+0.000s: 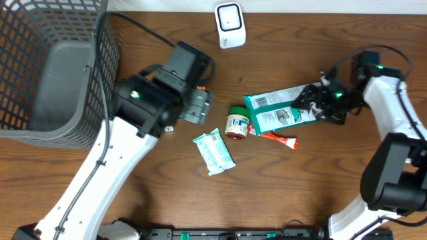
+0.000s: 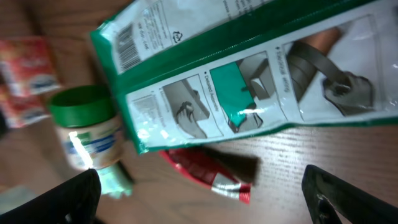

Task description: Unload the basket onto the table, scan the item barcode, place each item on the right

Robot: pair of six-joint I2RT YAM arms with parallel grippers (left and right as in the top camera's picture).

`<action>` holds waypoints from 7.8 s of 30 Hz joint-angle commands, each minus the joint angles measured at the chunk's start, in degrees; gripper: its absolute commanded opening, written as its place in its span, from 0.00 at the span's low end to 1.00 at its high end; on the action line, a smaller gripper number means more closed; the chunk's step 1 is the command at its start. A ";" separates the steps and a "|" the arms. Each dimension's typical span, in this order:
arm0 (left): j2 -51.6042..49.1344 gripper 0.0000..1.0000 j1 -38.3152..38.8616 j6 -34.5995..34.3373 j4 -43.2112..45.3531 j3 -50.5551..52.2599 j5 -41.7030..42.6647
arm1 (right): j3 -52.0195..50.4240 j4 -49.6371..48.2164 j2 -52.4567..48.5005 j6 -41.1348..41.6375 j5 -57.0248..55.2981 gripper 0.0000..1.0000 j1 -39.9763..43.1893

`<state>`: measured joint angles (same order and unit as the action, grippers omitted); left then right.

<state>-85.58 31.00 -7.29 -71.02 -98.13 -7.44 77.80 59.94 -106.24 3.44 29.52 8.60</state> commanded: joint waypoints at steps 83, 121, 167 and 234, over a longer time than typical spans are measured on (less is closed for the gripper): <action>-0.28 0.80 -4.59 -4.20 -0.07 1.44 -0.61 | -18.47 -13.00 0.96 -8.83 -12.17 0.60 -20.00; -0.24 0.80 -4.59 -5.55 0.02 1.42 -0.59 | -18.36 -5.53 1.53 -7.85 -12.07 0.01 -21.59; -0.15 0.80 -10.95 6.19 10.29 1.60 47.93 | -18.16 -44.72 34.34 34.12 21.84 0.01 -22.21; -1.66 0.07 -7.08 6.19 19.26 2.34 46.47 | -18.18 -68.28 34.34 50.60 17.05 0.80 -28.41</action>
<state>-86.80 25.54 -1.45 -51.40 -96.01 38.68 58.98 -8.40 -72.16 56.34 45.54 -20.14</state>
